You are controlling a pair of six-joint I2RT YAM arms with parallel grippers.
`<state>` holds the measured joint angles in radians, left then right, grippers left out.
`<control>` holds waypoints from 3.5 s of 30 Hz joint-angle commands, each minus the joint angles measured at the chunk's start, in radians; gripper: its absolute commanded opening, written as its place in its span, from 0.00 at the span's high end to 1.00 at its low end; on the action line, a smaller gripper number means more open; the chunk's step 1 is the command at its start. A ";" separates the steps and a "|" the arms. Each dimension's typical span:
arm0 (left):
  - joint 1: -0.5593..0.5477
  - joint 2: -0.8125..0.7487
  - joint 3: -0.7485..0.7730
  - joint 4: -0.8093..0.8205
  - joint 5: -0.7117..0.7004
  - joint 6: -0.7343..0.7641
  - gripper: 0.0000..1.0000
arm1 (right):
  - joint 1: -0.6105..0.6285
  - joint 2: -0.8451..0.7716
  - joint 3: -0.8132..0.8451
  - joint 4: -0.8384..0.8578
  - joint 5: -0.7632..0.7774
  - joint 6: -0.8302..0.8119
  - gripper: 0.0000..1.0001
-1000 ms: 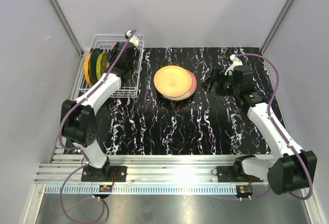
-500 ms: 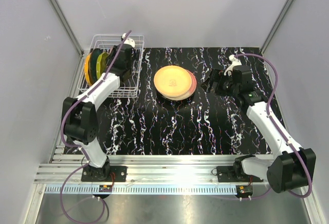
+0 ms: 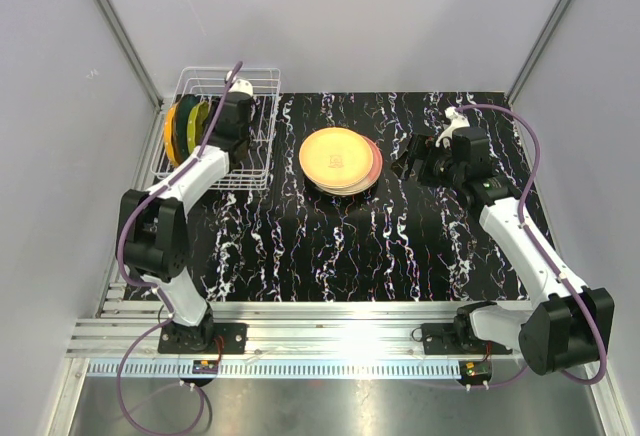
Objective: Load the plates into the dish rack
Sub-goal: Insert the plate into the dish rack, then grab a plate with the right arm
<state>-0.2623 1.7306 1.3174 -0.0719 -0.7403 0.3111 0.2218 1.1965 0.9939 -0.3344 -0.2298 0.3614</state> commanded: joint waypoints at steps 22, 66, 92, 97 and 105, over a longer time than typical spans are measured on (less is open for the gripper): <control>0.040 -0.019 -0.021 0.075 0.012 -0.084 0.78 | 0.004 0.000 -0.003 0.014 -0.025 -0.016 0.05; -0.020 -0.686 -0.339 0.011 0.542 -0.550 0.07 | 0.138 0.409 0.457 -0.202 0.019 0.041 0.36; -0.020 -0.712 -0.267 -0.115 0.401 -0.592 0.02 | 0.441 1.052 1.152 -0.400 0.205 -0.205 0.44; -0.020 -0.712 -0.261 -0.129 0.403 -0.592 0.02 | 0.461 1.077 1.158 -0.405 0.207 -0.202 0.45; -0.020 -0.707 -0.259 -0.131 0.407 -0.590 0.02 | 0.481 1.108 1.169 -0.402 0.225 -0.203 0.49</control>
<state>-0.2844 1.0168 1.0149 -0.2359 -0.3195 -0.2703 0.6903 2.2887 2.1086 -0.7383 -0.0364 0.1749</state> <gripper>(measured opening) 0.974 0.517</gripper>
